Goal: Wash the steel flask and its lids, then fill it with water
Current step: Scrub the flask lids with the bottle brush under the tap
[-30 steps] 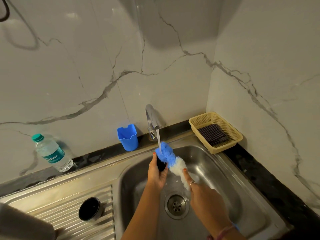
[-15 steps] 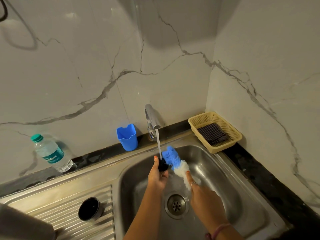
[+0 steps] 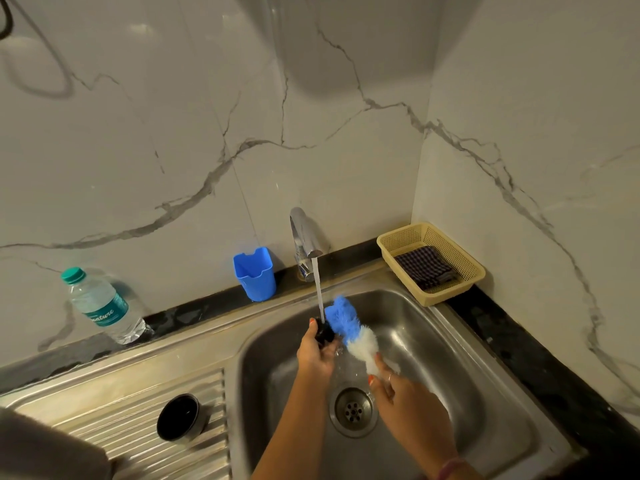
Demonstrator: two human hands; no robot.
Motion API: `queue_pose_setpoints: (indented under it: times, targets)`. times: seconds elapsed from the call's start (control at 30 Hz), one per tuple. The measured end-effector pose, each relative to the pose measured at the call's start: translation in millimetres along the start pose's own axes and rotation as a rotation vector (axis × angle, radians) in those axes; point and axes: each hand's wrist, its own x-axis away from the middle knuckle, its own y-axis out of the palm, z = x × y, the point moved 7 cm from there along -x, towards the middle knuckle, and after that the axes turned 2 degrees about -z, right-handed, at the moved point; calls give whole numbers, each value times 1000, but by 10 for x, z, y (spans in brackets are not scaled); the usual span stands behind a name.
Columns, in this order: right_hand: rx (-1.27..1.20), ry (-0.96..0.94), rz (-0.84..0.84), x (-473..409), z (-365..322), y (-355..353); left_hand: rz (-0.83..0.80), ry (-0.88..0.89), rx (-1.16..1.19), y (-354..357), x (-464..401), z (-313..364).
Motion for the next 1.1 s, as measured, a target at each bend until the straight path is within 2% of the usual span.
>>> queue_pose_setpoints:
  times: [0.2,0.3,0.37,0.47,0.57,0.7,0.9,1.1]
  targets:
    - [-52,55,-11,-18,160,46,-4,-2,-8,-26,32,34]
    - [-48,12,11,-29,21,46,-10,15,-30,6,11,32]
    - [8,-28,5,16,-53,41,-2,30,-49,23,17,69]
    - [146,-107,125,125,-28,-24,39,17,-110,-20,-15,103]
    - [-1,-73,53,141,32,-2,34,-4,-116,-39,-15,78]
    - [65,-43,61,-23,-79,-105,31,-45,-121,-38,31,-58]
    - [308,-163,-33,66,-325,-99,87,-11,-165,-145,-55,-1]
    - [379,-114,-38,-224,-326,-146,-36,59,-163,-143,-24,-29]
